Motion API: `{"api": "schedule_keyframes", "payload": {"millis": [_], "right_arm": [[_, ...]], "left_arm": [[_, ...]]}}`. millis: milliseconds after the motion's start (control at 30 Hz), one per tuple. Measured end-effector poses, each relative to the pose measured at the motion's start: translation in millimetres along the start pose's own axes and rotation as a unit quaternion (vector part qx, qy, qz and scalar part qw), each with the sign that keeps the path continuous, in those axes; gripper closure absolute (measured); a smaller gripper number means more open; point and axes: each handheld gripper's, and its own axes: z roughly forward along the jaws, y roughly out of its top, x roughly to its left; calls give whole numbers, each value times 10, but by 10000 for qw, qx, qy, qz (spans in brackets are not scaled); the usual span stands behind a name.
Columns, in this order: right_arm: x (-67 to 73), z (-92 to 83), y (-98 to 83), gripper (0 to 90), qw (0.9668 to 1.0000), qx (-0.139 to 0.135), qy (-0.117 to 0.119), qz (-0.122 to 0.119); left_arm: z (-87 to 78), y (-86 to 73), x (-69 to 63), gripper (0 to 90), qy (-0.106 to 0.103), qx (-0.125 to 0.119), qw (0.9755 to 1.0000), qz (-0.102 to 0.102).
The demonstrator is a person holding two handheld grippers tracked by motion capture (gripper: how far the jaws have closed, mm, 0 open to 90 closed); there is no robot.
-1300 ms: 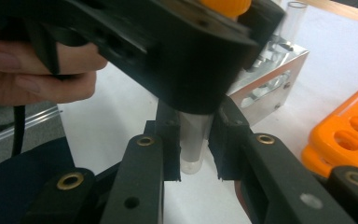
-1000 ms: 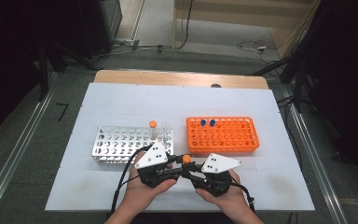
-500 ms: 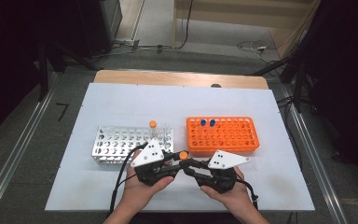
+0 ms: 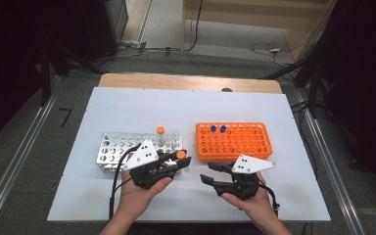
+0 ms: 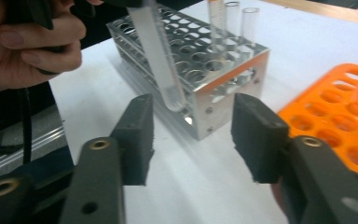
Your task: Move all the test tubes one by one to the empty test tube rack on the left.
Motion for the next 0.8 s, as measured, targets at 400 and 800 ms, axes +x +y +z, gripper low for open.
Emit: {"api": "schedule_keyframes", "payload": {"millis": [400,800], "right_arm": [[-242,-282,-120,224,9985,14,-543,117],[-419,-515,-223,33,9957,-4,-871,314]], "left_arm": [[-188,56,165,713,328,-123,9994,-39],[-348,83,343,713,686,-215,9973,-133]]}}
